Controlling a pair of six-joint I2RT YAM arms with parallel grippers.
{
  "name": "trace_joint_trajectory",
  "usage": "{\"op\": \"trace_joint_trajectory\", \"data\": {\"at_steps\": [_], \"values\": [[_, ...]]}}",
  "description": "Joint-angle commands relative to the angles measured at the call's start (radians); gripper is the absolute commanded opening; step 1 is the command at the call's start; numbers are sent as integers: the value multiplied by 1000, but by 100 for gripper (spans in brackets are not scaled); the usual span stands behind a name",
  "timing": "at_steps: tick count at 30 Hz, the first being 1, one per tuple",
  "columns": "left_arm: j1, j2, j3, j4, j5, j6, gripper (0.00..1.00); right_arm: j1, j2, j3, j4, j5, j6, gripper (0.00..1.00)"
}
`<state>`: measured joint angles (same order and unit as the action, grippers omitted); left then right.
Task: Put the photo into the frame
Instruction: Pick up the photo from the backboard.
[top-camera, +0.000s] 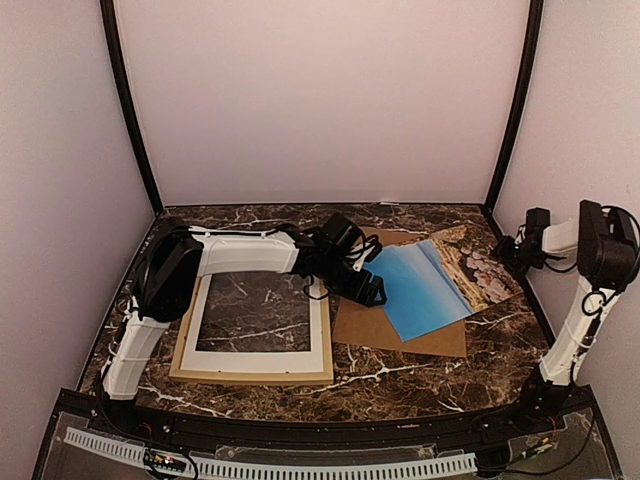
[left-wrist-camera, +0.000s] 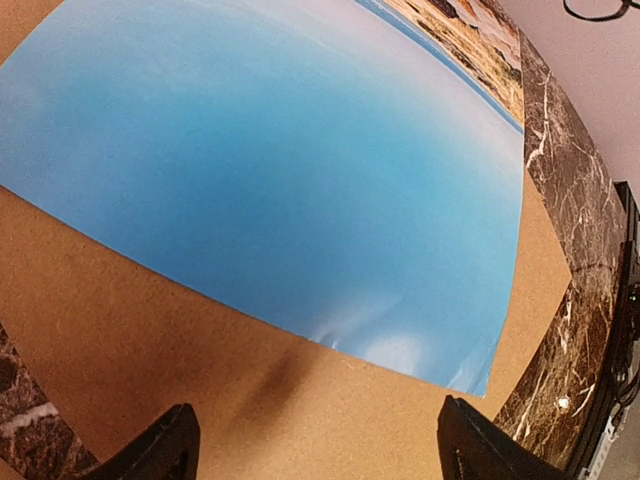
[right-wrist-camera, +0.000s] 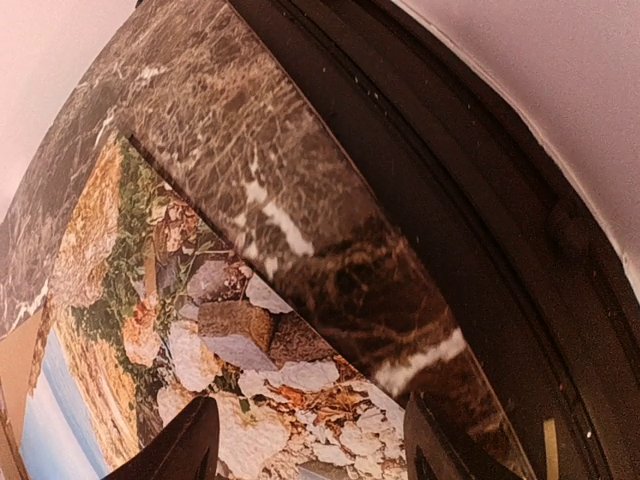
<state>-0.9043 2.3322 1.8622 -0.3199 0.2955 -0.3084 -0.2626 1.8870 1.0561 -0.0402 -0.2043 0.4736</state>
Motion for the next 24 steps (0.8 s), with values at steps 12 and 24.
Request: {"op": "trace_joint_trajectory", "data": {"at_steps": [12,24], "values": [[1,15,-64,28,-76,-152,85,125,-341,-433,17,-151,104,60],[29,-1,-98,38,-151,-169,85,101,-409,-317,-171,105,-5,63]]}}
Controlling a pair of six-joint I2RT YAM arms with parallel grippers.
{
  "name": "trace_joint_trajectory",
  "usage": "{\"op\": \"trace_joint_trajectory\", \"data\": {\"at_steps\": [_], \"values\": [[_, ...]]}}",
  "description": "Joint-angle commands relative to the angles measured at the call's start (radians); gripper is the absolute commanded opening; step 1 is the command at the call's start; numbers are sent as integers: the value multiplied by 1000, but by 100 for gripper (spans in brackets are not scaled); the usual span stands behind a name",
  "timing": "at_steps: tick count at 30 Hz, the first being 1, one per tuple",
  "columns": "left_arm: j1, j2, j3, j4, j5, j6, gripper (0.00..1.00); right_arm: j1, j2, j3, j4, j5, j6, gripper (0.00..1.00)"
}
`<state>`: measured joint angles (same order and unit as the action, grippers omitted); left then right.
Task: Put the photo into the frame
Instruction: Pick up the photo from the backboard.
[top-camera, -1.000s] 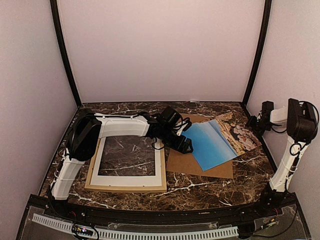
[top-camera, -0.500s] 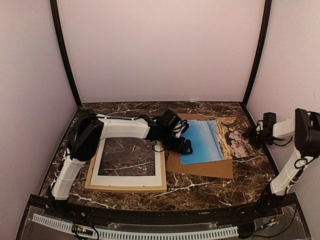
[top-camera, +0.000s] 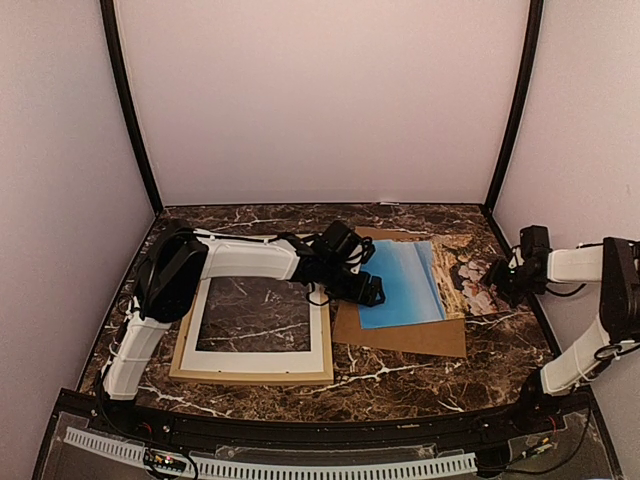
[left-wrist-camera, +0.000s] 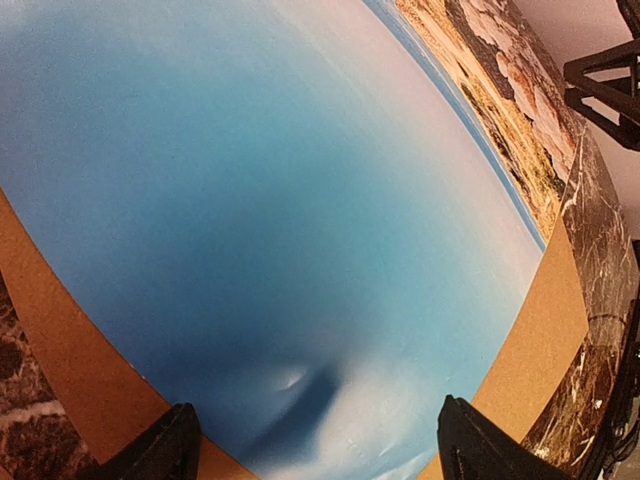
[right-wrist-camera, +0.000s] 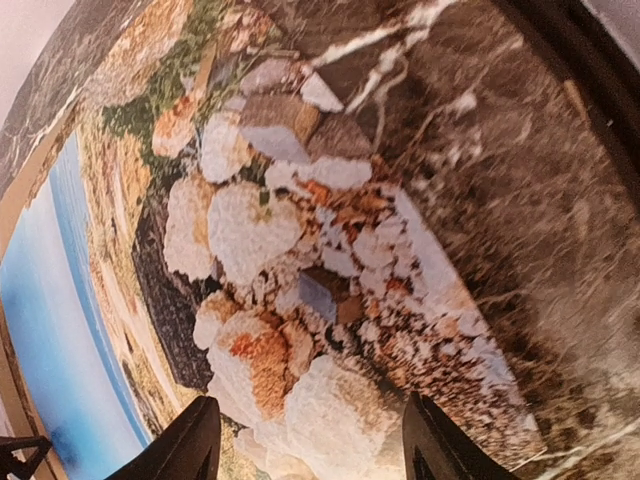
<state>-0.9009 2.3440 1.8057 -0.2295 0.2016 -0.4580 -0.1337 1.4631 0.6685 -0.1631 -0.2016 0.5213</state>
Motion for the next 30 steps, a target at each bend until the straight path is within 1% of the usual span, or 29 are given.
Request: {"op": "trace_joint_trajectory", "data": {"at_steps": [1,5,8,12,17,21,30], "values": [[27,-14,-43,-52,-55,-23,85,-43,21,81,-50,112,-64,64],[27,-19,-50,-54,-57,-41,85,-80,72,115,-61,118,-97,64],[27,-39,-85,-28,-55,-65,85,-88,126,133,-61,96,-113,64],[27,-55,-136,23,0,-123,85,-87,157,121,-43,50,-114,63],[30,-90,-221,89,42,-201,85,-87,150,82,-35,14,-115,61],[38,-100,-267,151,74,-240,85,-86,148,53,-27,-56,-115,60],[45,-104,-302,173,86,-266,85,-81,71,-39,-3,-199,-98,57]]}}
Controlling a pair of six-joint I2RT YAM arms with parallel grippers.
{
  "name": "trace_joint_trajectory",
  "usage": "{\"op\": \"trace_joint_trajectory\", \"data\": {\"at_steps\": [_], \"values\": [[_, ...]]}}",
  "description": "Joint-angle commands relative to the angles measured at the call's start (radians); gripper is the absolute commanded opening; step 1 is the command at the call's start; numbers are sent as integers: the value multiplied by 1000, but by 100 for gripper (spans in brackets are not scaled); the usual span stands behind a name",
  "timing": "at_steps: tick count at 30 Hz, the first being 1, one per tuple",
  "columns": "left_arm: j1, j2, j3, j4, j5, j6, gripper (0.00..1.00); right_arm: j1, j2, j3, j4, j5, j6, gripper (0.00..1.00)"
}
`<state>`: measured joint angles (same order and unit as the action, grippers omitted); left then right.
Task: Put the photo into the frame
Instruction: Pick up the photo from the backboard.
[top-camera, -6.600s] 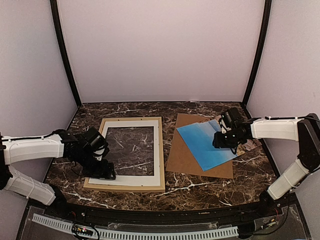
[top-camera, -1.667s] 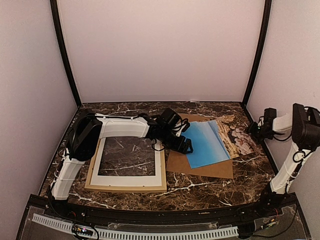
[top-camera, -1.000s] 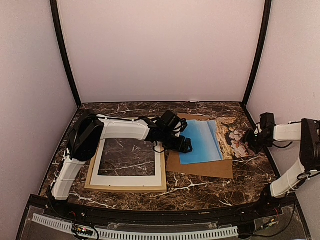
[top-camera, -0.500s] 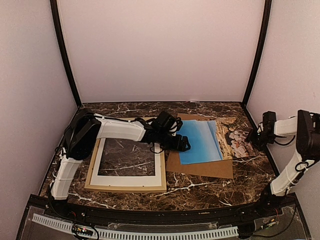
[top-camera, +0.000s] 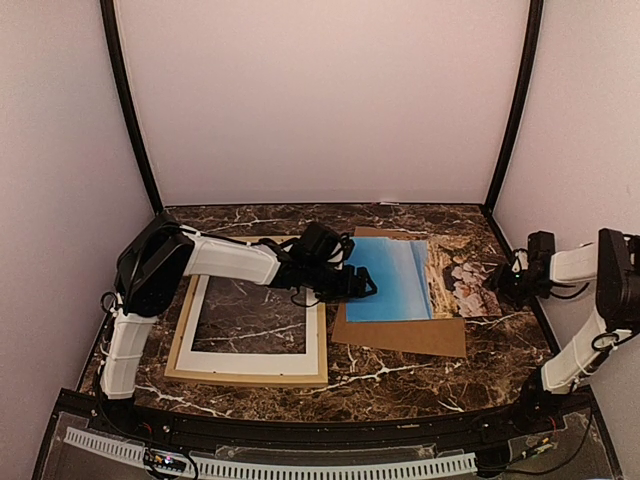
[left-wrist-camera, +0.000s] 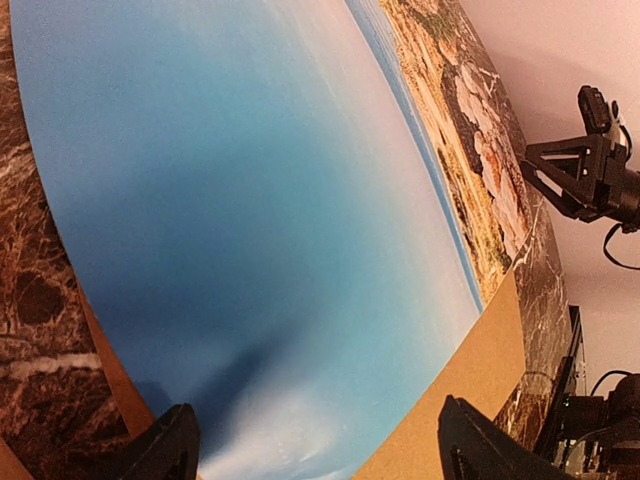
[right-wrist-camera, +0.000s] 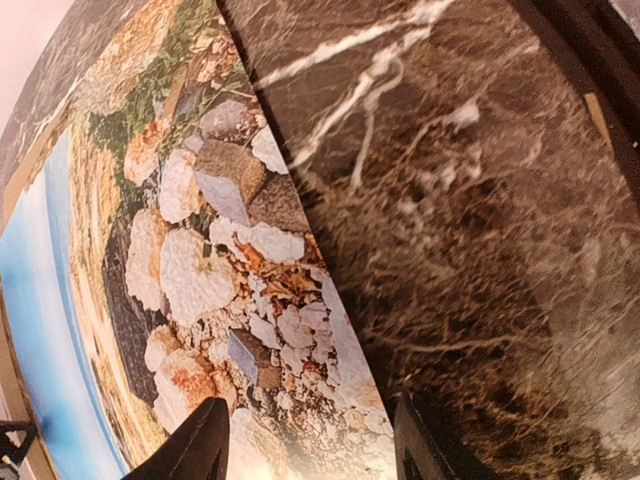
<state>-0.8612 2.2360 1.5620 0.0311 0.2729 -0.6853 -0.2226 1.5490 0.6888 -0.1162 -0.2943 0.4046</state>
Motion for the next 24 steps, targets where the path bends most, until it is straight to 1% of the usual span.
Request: {"op": "trace_joint_trajectory", "data": {"at_steps": [1,8,14,24], "values": [[4,4,-62,-81,15,-41,85,8,-20,-65,-48,-121,19,56],[6,6,-65,-68,5,-40,85,8,-19,-101,-10,-219,30,54],[6,11,-76,-68,-4,-33,84,6,17,-111,51,-324,60,51],[6,28,-78,-85,0,-22,84,6,53,-119,140,-451,108,45]]}}
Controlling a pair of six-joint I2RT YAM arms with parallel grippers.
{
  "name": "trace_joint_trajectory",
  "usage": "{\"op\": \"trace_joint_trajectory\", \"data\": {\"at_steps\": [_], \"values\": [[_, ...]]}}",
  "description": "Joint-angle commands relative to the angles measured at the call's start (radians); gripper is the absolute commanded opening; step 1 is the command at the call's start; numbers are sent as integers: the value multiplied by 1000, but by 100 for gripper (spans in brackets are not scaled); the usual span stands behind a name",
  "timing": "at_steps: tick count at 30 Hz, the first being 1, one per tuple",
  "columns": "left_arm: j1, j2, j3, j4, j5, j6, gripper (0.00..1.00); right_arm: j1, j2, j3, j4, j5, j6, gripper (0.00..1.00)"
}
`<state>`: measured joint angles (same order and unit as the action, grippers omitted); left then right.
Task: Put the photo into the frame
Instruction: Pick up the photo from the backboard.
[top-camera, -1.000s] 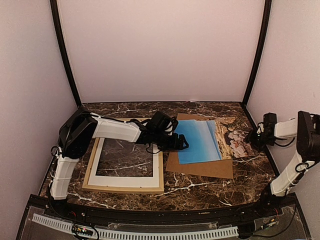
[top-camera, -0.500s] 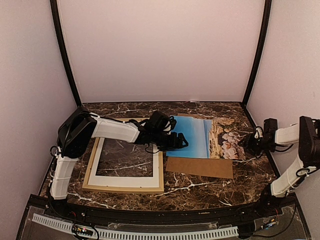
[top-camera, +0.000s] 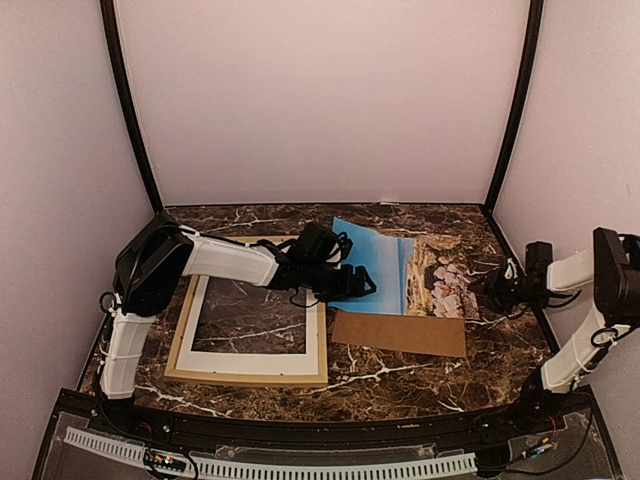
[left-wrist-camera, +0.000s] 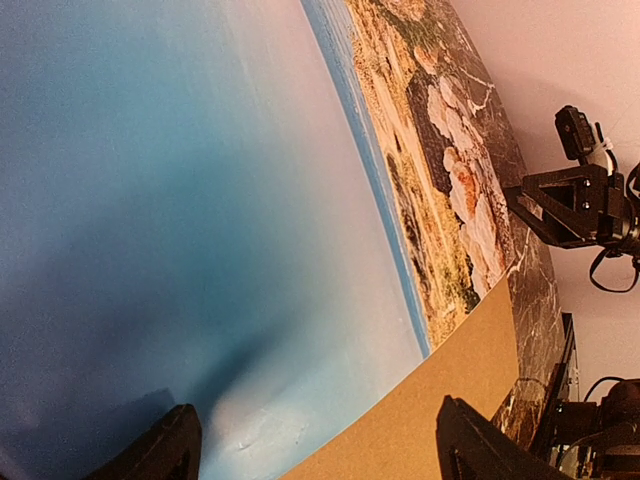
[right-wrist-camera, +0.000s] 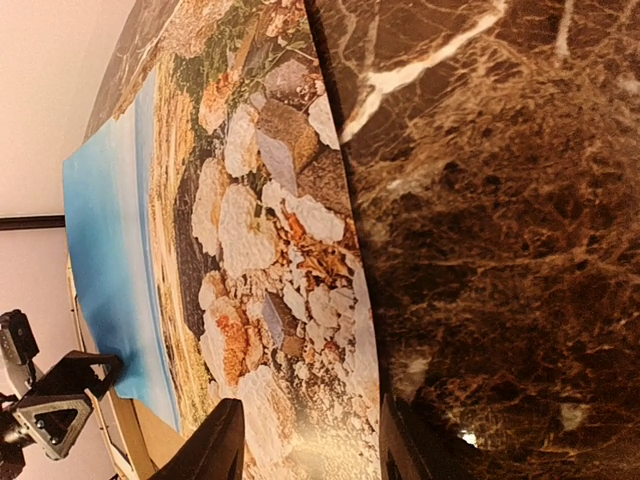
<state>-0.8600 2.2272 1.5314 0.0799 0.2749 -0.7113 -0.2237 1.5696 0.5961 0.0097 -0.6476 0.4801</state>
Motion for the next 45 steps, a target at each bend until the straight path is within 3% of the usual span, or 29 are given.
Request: {"op": "trace_joint_trajectory", "data": {"at_steps": [1,13,24,45], "values": [[5,40,-44,-144,-2,10,84,8,36,-28,20,-107,34,45],[4,46,-45,-149,8,18,84,22,48,-26,50,-145,44,43],[5,47,-53,-144,16,20,83,90,62,-4,115,-189,73,56],[5,48,-61,-148,8,25,83,96,-35,6,127,-202,75,56]]}}
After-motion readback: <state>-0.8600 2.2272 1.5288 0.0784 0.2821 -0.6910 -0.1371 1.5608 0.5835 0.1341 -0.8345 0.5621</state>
